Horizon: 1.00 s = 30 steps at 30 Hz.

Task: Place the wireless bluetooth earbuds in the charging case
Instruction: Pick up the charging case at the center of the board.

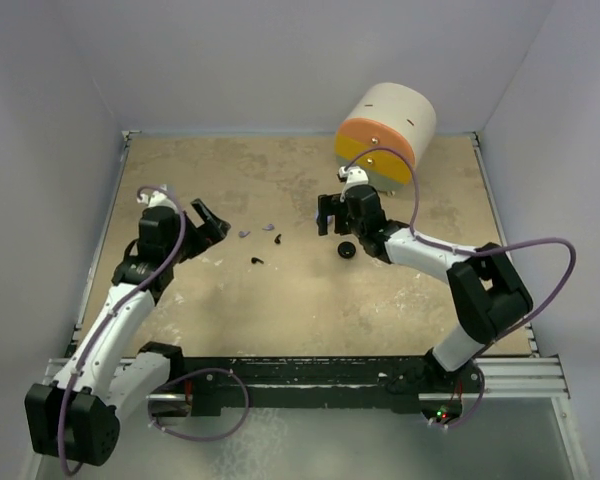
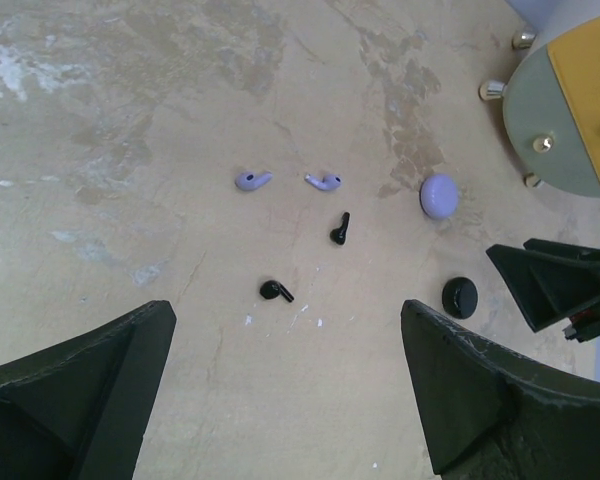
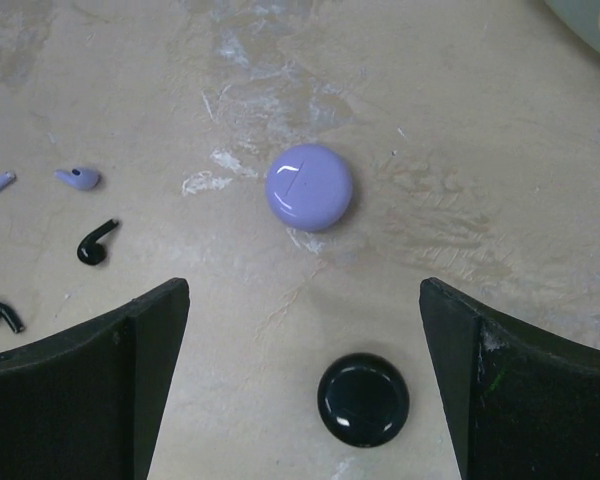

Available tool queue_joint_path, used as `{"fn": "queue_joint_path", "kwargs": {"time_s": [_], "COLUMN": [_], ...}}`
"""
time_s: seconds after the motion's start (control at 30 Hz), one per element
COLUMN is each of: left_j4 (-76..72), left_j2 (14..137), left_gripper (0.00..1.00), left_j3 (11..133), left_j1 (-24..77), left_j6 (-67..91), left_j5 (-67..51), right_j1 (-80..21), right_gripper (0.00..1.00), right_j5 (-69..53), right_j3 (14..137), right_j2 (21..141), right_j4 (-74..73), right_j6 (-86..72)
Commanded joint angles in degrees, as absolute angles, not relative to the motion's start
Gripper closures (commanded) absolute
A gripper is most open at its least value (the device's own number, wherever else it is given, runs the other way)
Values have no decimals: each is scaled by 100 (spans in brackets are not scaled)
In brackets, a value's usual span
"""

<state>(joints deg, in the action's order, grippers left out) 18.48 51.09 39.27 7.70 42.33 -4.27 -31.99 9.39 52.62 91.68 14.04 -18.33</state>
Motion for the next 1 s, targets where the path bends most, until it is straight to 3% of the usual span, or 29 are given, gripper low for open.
{"fn": "queue_joint_path", "kwargs": {"time_s": [0.0,0.43,0.6,0.97], "left_j4": [1467,1173,57,622], "left_j2": [5476,5922,5807,5878], "left_gripper": [4,4,4,9], "left_j3": [4287,4383,3803,4145], "left_j1": [1493,3773,3823,4033], "left_j6": [4097,4186,4604,4460], "left_j5": [478,2126,1259,1495], "right_j1": [-3277,-3371,-3376,-3373], "right_gripper": [2,6,6,14], "right_j5": [1209,1592,1752,1836], "right_j3": [5700,6530,6735,6968], "right_j2": [9400,10720,11012,11364], "right_j4": [1773,1613,1466,1299], "right_j6": [-1701,-1597,-1555,-1181]}}
